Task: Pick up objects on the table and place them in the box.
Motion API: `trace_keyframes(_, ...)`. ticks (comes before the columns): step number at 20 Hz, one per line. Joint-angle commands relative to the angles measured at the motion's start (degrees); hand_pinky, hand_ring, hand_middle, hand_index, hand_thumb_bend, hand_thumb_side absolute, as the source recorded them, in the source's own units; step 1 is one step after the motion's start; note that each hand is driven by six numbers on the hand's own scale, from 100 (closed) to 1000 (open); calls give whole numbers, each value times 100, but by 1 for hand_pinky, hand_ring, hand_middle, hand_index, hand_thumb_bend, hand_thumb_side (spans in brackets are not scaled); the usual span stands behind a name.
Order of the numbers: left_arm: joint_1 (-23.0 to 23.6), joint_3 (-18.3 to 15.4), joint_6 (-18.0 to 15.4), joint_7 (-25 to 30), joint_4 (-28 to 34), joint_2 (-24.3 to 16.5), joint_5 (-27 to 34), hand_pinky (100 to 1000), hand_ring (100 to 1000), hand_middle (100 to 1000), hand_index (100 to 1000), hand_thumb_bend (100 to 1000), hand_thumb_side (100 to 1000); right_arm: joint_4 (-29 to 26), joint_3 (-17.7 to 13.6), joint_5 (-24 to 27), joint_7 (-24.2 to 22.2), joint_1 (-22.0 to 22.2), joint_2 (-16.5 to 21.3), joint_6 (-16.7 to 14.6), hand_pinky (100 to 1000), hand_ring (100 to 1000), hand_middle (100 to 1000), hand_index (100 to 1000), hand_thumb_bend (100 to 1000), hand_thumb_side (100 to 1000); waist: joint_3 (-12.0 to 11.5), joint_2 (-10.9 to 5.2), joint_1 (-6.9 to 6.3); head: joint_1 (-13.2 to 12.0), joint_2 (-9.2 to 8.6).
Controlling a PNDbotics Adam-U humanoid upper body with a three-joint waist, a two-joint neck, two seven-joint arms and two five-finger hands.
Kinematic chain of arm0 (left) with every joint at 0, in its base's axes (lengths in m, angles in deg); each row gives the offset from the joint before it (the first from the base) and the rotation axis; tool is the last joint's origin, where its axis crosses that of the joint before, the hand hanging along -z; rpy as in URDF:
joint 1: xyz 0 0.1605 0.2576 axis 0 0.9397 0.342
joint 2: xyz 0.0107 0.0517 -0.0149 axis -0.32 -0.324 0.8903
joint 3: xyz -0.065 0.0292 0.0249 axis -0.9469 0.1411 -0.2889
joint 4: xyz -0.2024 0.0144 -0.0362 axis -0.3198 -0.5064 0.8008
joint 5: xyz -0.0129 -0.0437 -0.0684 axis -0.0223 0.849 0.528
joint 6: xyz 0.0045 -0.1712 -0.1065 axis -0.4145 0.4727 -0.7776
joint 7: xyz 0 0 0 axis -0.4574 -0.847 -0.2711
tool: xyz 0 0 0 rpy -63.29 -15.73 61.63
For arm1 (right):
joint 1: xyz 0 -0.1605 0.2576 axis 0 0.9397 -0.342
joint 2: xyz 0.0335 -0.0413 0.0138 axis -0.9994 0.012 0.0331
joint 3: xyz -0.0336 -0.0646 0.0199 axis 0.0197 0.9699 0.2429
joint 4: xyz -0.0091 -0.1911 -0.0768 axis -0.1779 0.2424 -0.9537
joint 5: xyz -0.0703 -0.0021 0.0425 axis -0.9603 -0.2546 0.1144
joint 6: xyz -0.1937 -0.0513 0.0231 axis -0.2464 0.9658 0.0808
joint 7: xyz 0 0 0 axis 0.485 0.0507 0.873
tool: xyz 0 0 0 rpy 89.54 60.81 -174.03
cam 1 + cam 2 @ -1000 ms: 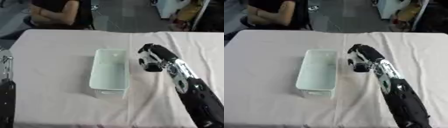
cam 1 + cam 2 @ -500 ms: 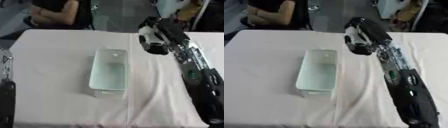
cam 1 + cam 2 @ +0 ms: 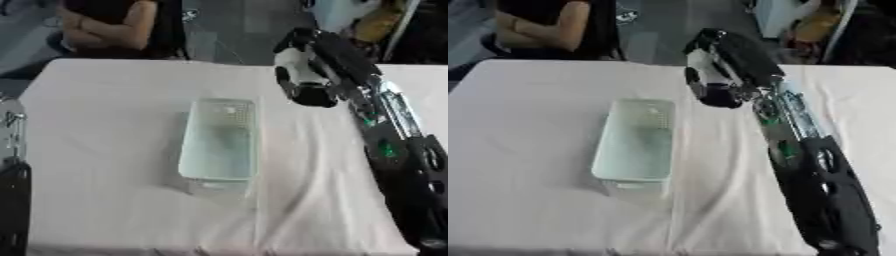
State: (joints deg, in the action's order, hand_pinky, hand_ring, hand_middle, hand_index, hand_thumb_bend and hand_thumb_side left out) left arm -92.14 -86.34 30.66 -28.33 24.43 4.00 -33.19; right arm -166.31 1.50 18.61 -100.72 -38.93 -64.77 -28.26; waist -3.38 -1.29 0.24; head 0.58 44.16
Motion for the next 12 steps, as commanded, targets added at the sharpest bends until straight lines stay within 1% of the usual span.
trace_keyframes(1,-104,20,2,27,83,-73,13,763,786,791,798,295,1000,-206,128,115,-49,-320,123,-131,100,224,303,301,100,100,-22,-66,-5,61,-4)
trace_keyframes(5,-132,58,16,56,83,-61,32,763,787,791,798,295,1000,-154,411,318,-180,-699,83,-376,100,230,301,299,100,100,-61,-57,5,152,-4)
trace_keyframes(7,-150,77,21,73,83,-50,48,764,787,791,799,296,1000,-71,491,396,-237,-826,30,-451,100,232,300,299,100,100,-70,-53,16,184,-4)
trace_keyframes(12,-190,86,4,110,83,-21,70,763,787,791,799,302,1000,58,611,420,-302,-954,-40,-597,100,238,299,298,100,100,-97,-52,36,198,-4)
